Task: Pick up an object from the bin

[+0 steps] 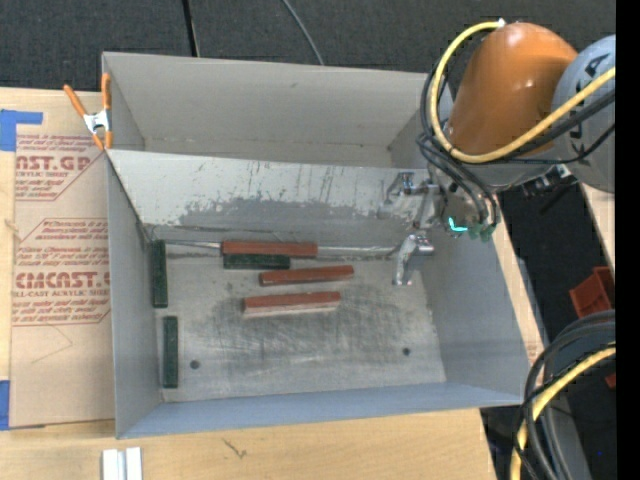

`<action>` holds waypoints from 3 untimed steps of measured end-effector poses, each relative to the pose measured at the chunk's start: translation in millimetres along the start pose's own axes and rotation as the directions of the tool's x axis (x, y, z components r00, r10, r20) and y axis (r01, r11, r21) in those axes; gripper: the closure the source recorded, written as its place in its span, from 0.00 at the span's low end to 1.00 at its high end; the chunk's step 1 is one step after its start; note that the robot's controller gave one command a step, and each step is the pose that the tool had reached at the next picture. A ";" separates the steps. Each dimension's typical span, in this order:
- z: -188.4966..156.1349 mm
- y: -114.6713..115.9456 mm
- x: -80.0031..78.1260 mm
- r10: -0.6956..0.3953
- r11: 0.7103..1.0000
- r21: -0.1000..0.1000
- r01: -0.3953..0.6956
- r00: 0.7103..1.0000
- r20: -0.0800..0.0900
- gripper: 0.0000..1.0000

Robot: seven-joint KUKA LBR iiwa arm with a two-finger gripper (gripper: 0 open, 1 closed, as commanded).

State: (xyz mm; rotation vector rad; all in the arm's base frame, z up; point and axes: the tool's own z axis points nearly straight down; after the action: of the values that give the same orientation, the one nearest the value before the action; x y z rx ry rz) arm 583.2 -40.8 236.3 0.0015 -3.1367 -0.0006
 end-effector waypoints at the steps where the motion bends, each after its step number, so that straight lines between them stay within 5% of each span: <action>1: -4.0 0.0 -1.5 0.000 1.000 0.001 0.000 1.000 0.008 0.00; 2: 50.2 26.8 -0.4 -0.084 0.996 0.002 0.084 0.996 0.011 0.00; 3: 76.8 91.6 2.3 -0.157 0.988 -0.001 0.157 0.988 0.006 0.00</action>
Offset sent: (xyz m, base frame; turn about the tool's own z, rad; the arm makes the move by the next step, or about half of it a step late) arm -0.0050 0.0843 -0.1663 -0.2604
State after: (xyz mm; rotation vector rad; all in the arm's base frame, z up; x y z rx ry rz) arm 580.5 50.8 159.5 0.2482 -3.1331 -0.0030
